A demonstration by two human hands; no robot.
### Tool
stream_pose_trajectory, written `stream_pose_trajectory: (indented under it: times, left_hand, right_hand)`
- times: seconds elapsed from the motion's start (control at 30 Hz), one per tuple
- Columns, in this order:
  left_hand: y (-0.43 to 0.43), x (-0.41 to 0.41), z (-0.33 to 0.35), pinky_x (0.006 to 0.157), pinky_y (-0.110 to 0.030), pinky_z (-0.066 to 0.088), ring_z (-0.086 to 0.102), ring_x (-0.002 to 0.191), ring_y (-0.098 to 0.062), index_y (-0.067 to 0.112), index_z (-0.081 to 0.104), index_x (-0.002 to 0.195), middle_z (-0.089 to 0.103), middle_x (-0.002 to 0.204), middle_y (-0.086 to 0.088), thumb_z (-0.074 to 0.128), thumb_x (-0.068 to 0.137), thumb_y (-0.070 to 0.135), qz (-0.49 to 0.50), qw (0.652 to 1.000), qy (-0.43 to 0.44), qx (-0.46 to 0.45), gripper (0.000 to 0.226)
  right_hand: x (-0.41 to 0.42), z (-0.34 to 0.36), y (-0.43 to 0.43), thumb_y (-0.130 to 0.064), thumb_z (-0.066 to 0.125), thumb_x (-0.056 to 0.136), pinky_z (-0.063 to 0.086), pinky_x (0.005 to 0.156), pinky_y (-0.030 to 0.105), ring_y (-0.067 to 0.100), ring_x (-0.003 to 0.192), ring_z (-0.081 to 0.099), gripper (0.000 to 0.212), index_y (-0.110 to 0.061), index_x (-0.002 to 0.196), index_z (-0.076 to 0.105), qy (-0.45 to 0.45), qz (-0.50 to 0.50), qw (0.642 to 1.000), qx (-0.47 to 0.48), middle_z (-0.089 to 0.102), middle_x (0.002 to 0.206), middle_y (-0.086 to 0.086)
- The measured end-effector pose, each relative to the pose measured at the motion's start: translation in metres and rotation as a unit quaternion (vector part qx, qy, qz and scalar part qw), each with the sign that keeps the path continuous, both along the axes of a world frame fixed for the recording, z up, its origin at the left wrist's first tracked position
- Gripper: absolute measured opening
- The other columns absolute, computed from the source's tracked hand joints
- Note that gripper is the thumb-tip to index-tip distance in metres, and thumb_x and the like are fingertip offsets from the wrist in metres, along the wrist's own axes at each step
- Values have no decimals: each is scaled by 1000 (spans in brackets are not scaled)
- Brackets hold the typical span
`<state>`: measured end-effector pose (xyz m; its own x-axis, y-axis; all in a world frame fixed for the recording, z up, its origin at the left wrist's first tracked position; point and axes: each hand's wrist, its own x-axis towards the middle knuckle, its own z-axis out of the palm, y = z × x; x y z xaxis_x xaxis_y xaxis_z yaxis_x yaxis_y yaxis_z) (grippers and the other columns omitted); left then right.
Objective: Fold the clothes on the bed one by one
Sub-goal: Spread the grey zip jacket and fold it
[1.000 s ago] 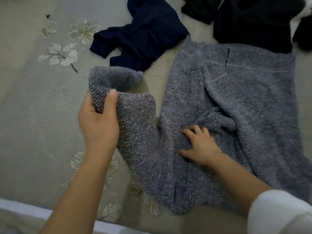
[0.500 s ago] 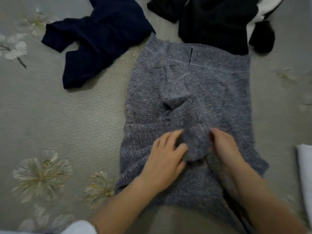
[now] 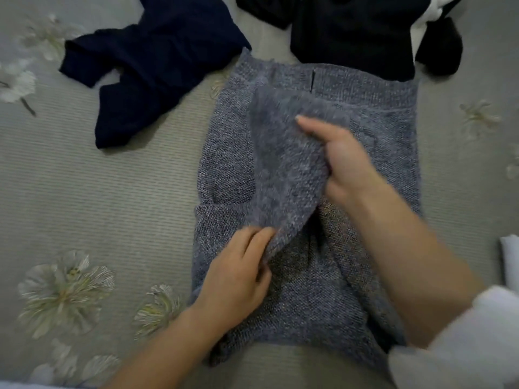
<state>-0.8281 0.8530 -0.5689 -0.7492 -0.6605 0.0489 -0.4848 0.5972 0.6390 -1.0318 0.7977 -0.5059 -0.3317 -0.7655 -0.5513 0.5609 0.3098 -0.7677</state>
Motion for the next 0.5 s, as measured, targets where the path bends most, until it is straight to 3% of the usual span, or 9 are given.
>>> stream_pose_trajectory:
  times: [0.1, 0.17, 0.23, 0.3, 0.33, 0.4, 0.5]
  left_hand:
    - [2, -6, 1, 43, -28, 46, 51, 76, -17, 18, 41, 132, 51, 106, -5, 69, 71, -3, -5, 1000, -26, 12, 71]
    - [6, -10, -3, 40, -30, 42, 46, 72, -17, 24, 36, 136, 45, 104, -4, 65, 74, -3, -41, 995, -83, 36, 74]
    - [12, -11, -11, 48, -32, 43, 45, 83, -21, 31, 22, 142, 32, 108, -2, 58, 78, -1, -79, 982, -169, 43, 80]
    - [16, -8, -22, 58, -33, 42, 41, 97, -24, 38, 2, 146, 20, 115, -1, 53, 80, -2, -83, 965, -243, 57, 92]
    - [16, -5, -25, 62, -34, 43, 41, 100, -25, 41, -5, 146, 17, 120, -1, 53, 79, -4, -83, 956, -271, 70, 100]
    - [15, 1, -26, 64, -36, 43, 44, 101, -28, 47, -19, 143, 11, 128, -2, 57, 77, -7, -93, 944, -308, 70, 114]
    - [13, 10, -20, 58, -35, 39, 45, 87, -25, 48, -31, 138, 13, 130, -2, 57, 77, -9, -111, 926, -360, 27, 121]
  right_hand:
    - [-42, 6, 5, -11, 60, 86, 57, 81, 38, 29, 97, 69, 22, -2, 105, 67, 28, -52, 998, -34, 70, 108, 15]
    - [-70, -11, 23, -10, 60, 86, 57, 79, 37, 27, 100, 68, 28, -3, 113, 65, 68, -112, 991, 27, 70, 111, 13]
    - [-89, -41, 50, -13, 60, 88, 58, 75, 36, 24, 101, 67, 36, -8, 124, 59, 96, -143, 974, 147, 68, 117, 9]
    - [-95, -70, 80, -24, 63, 88, 55, 62, 29, 18, 95, 65, 41, -15, 127, 56, 87, -111, 953, 268, 65, 120, 3]
    - [-97, -84, 91, -29, 66, 87, 53, 63, 28, 17, 97, 64, 44, -17, 127, 56, 86, -93, 945, 302, 65, 121, 2]
    - [-100, -104, 99, -28, 69, 83, 52, 70, 30, 18, 103, 62, 47, -17, 126, 55, 94, -95, 941, 309, 65, 121, 3]
    - [-102, -108, 85, -16, 70, 81, 53, 69, 35, 22, 96, 65, 43, -17, 119, 52, 124, -137, 946, 265, 67, 110, 5]
